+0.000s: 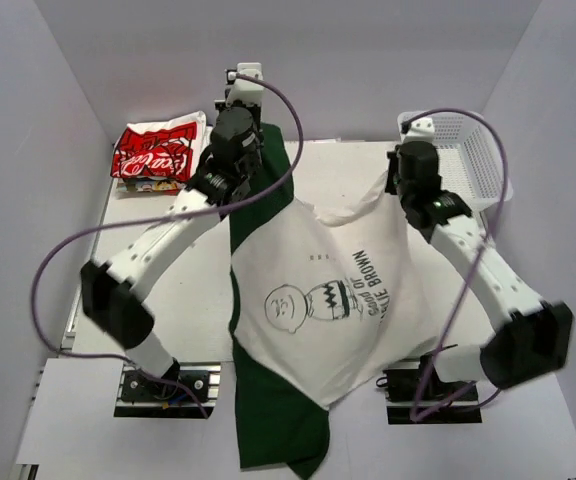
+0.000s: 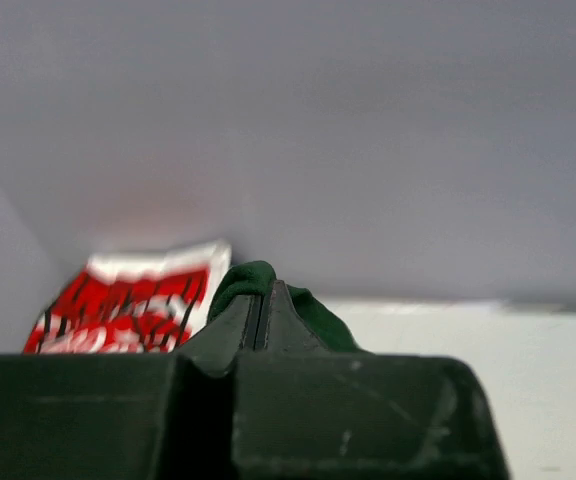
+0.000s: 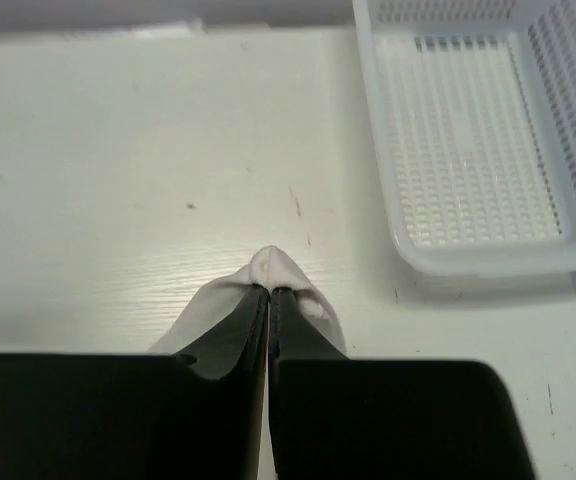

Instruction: Fold and stack the t-shirts

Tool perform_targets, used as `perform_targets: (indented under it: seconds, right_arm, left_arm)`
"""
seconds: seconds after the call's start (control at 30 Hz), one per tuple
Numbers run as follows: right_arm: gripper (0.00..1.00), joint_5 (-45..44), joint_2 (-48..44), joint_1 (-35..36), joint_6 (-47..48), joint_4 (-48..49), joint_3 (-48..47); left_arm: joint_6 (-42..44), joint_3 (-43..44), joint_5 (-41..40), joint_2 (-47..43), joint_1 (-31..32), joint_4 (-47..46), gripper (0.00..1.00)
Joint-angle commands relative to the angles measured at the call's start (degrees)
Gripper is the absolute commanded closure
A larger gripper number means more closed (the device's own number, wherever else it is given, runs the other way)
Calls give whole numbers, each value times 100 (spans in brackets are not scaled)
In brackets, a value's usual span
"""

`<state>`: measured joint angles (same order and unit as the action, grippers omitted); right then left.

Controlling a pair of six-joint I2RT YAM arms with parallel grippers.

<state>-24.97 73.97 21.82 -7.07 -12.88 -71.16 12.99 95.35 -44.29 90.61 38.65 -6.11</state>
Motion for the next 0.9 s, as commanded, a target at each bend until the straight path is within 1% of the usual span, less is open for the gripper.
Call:
perform_targets:
  seconds: [0.0, 0.03, 0.07, 0.1, 0.13, 0.17, 0.2, 0.23, 0.27, 0.3, 0.33, 0.37, 0.4, 0.43, 0.47, 0.5, 0.53, 0.57, 0.67, 0.7, 0.77, 0.83, 0.87]
  right_arm:
    - [100, -114, 596, -336, -391, 893, -47]
    - [100, 0, 1114, -406, -470, 884, -117]
    - [100, 158, 1389, -625, -497, 832, -240]
    - [100, 368, 1948, -696, -575, 762, -719]
    - [100, 431, 2198, -801, -620, 509, -907]
    - [100, 519, 2679, -863, -655, 454, -1092]
    - [100, 520, 3110, -908, -681, 384, -1616]
    - [100, 572, 3288, -952, -708, 287, -1786]
    - [100, 598, 3821, -978, -725, 226, -2179]
    - [100, 607, 3983, -996, -743, 42, -2575]
    - [100, 564, 4124, -1005, -761, -99, -2744]
    - [95, 485, 4490, -1039, -769, -257, -3111]
    - [79, 467, 4598, -1040, -761, -363, -3263]
    - [44, 484, 4678, -1057, -743, -468, -3717]
    - [29, 511, 4809, -1066, -691, -617, -3800]
    - [17, 598, 4819, -1058, -612, -627, -3853]
    - [10, 747, 4758, -1057, -533, -628, -3897]
    - [10, 853, 4645, -1023, -419, -601, -3871]
    - [10, 1345, 4224, -970, -251, -409, -3582]
    - [10, 1772, 4117, -943, -207, -356, -3398]
    - [10, 1943, 3687, -899, -172, -232, -3029]
    - [10, 2162, 3397, -890, -128, -267, -2835]
    - [10, 2320, 3300, -882, -145, -267, -2425]
  left_arm:
    - [-788, -253, -132, 384, -954, -101, 100]
    - [-1103, -176, -132, 718, -1304, -14, 100]
    - [-1158, -79, -132, 1435, -1447, -13, 100]
    - [-1281, 253, 77, 1799, -1570, -13, 100]
    - [-1360, 456, 192, 2133, -1763, -13, 100]
    - [-1474, 1024, 280, 2833, -1843, 91, 100]
    - [-1614, 1421, 350, 3205, -1914, 284, 100]
    - [-1903, 2347, 456, 3583, -2071, 747, 100]
    - [-2080, 2878, 570, 3943, -2159, 1056, 100]
    - [-2230, 3354, 710, 4643, -2230, 1311, 100]
    - [-2301, 3724, 807, 4902, -2344, 1445, 100]
    - [-2301, 4128, 1139, 5079, -2345, 1446, 70]
    - [-2301, 4132, 1438, 5185, -2415, 1368, 37]
    - [-2188, 4080, 1667, 5186, -2415, 1236, 4]
    - [-2187, 3801, 1913, 5099, -2415, 1026, 0]
    - [-2126, 3607, 2003, 4977, -2415, 893, 0]
    - [-2126, 3187, 2004, 4827, -2415, 779, 0]
    - [-2126, 2991, 2099, 4530, -2415, 604, 0]
    - [-2187, 2489, 2494, 4115, -2415, 602, 0]
    - [-2187, 2419, 2600, 3862, -2415, 602, 0]
    - [-2187, 2199, 2837, 3606, -2346, 864, 0]
    - [-2187, 1831, 3057, 3131, -2293, 1014, 0]
    - [-2187, 1664, 3171, 2938, -2292, 1146, 0]
